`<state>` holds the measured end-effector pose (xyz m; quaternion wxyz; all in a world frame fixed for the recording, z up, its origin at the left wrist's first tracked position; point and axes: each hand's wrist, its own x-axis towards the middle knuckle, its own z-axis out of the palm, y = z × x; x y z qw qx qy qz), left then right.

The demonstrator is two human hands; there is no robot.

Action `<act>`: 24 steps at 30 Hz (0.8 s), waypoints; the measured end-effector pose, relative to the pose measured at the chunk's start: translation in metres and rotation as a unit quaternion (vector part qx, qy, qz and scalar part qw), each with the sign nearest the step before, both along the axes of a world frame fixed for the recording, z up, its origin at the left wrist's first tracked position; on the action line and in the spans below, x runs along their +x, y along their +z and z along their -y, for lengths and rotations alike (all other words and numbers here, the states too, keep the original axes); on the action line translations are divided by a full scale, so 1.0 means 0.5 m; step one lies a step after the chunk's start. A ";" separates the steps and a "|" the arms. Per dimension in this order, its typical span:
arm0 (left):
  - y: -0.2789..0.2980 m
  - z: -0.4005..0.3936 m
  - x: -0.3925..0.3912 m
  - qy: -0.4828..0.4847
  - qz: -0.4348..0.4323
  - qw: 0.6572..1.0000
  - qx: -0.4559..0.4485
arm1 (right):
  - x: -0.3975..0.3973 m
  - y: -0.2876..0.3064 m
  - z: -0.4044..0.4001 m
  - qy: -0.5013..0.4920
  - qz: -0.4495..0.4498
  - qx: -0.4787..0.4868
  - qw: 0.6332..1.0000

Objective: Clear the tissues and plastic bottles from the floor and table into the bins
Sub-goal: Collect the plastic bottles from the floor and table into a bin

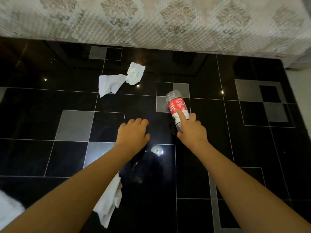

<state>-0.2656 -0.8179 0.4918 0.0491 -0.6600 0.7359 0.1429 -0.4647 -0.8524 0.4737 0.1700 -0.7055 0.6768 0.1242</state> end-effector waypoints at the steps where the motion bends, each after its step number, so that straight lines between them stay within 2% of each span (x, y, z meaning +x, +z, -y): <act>1: 0.007 -0.011 0.002 -0.005 0.005 1.000 -0.002 | 0.001 0.012 -0.014 -0.003 0.005 -0.001 1.000; 7: 0.065 -0.093 0.006 -0.035 0.017 0.999 -0.017 | -0.008 0.095 -0.127 -0.004 0.009 -0.053 0.999; 12: 0.124 -0.199 -0.011 -0.088 0.018 0.995 -0.041 | -0.031 0.165 -0.275 -0.057 0.020 -0.069 0.996; 18: 0.181 -0.345 -0.051 -0.143 -0.020 0.988 -0.058 | -0.082 0.229 -0.473 -0.094 0.035 -0.039 0.994; 24: 0.173 -0.464 -0.125 -0.174 -0.016 0.984 -0.043 | -0.152 0.247 -0.629 -0.125 -0.002 -0.012 0.992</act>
